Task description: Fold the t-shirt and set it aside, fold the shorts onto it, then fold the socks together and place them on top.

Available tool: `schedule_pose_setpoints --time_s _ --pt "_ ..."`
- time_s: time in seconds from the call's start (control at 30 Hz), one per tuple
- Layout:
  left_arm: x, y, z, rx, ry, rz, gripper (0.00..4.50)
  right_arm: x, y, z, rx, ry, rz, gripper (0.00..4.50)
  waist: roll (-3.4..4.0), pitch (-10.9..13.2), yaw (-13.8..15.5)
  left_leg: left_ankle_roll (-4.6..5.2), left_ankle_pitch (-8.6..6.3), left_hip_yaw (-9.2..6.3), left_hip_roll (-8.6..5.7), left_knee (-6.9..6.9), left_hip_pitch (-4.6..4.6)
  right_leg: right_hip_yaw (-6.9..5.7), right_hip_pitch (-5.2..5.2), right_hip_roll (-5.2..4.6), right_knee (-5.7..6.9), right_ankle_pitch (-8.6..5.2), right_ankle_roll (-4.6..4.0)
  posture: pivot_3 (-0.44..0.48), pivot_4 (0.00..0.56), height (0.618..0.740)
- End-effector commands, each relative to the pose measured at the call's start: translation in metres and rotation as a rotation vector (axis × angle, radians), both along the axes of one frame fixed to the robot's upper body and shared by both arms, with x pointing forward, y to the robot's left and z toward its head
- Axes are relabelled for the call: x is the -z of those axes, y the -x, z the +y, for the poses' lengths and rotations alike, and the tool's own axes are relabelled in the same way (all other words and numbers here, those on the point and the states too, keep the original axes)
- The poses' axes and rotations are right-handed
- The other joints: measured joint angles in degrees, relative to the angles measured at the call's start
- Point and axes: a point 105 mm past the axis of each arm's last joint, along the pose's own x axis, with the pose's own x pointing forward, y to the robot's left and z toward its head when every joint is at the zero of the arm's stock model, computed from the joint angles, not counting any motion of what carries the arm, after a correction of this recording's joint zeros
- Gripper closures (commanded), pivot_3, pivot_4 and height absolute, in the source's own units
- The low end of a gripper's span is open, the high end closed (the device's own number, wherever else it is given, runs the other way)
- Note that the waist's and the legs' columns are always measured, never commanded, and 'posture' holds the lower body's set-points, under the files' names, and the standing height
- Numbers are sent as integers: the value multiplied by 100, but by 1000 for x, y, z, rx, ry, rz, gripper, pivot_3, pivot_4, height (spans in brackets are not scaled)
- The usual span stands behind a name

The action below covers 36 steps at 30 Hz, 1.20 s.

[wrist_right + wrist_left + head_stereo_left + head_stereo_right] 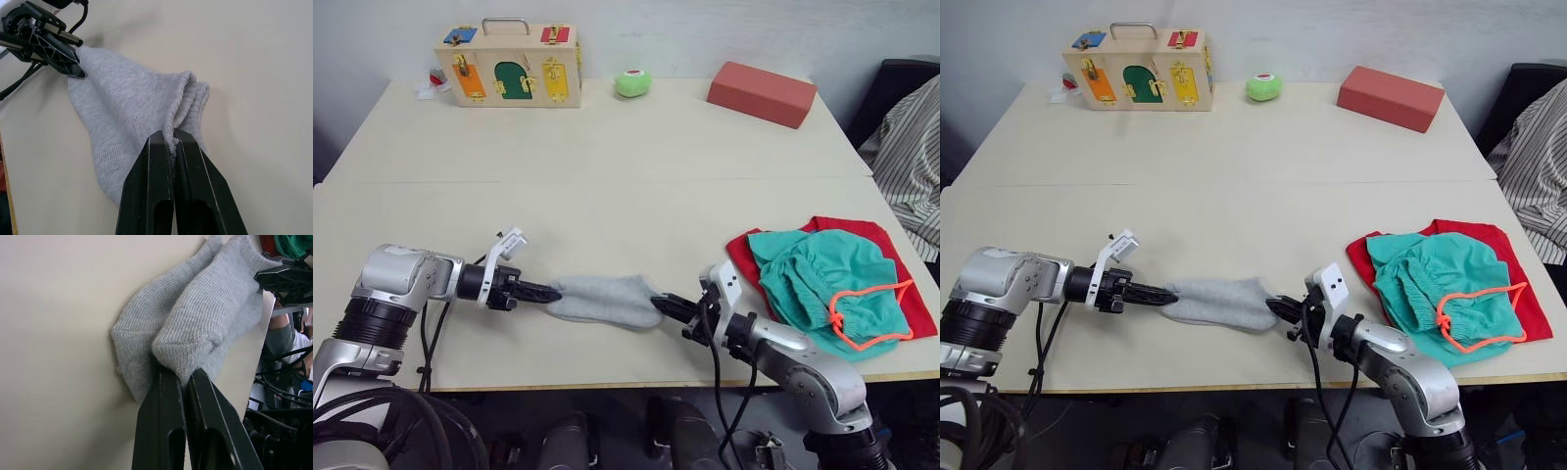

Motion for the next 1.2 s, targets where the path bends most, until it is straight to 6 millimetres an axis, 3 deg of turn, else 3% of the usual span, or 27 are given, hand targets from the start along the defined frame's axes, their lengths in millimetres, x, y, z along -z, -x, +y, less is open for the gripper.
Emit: schedule_pose_setpoints --time_s 0.03,0.2,0.33,0.47,0.53,0.6,0.7,0.8,0.9,1.0,1.07,1.2 --pt "-11 -2 -3 23 25 -80 3989 -14 0 4 -26 -55 -54 4500 0 0 0 0 0 0 0 2 0 0 0 0 0 0 0 0 150 740" --pt "-17 -5 1 26 26 -204 2587 -17 3 -3 -31 -22 -91 3120 0 0 -1 1 0 0 0 8 0 2 1 -2 3 0 0 0 150 740" --pt "-38 -2 12 27 14 -340 1316 -39 4 -20 8 -30 -213 1715 -2 1 -2 1 -1 -2 2 15 -2 1 1 -2 6 0 0 0 150 740" --pt "-58 0 19 57 -27 -513 1316 -62 13 -18 -74 -86 -279 1715 -3 1 2 0 -1 -2 3 16 1 3 2 -2 10 0 0 0 150 740" --pt "-71 6 9 106 41 -581 1297 -71 14 -9 -118 -91 -309 1911 -3 1 4 0 -1 -4 4 19 2 2 4 -3 13 0 0 0 150 740" --pt "-65 22 -14 258 77 -652 1706 -66 10 8 -165 -50 -310 2362 -2 1 -5 1 -1 -4 2 24 2 3 5 -4 18 0 0 0 150 740" --pt "-42 20 -34 310 58 -758 2520 -44 5 25 -203 47 -311 3382 -1 0 4 1 -2 -1 0 26 7 7 8 -7 21 0 -1 0 150 740" --pt "-15 18 -52 344 41 -781 3529 -17 -4 28 -161 86 -274 4492 -7 -2 35 2 -2 -4 0 35 -2 2 7 -2 21 -1 -1 0 150 740" --pt "1 -1 -56 233 21 -847 4473 1 -4 31 -177 154 -308 4500 -8 -2 42 14 -9 -1 -2 59 -4 3 9 -6 29 1 2 0 150 740" --pt "13 -14 -48 123 -20 -905 4473 12 -7 20 -135 184 -317 4500 -9 -2 42 20 -13 -1 0 66 -4 3 11 -10 31 4 7 0 150 740" --pt "23 -13 -42 112 -47 -912 4473 12 -6 9 -104 138 -300 4500 -10 -4 30 20 -13 -2 1 65 -3 1 11 -10 33 4 7 0 150 740" --pt "18 -6 -32 63 12 -908 4473 13 -5 -17 -33 115 -309 4500 -10 -4 4 18 -14 -2 6 62 1 -3 14 -11 32 4 6 0 150 740"
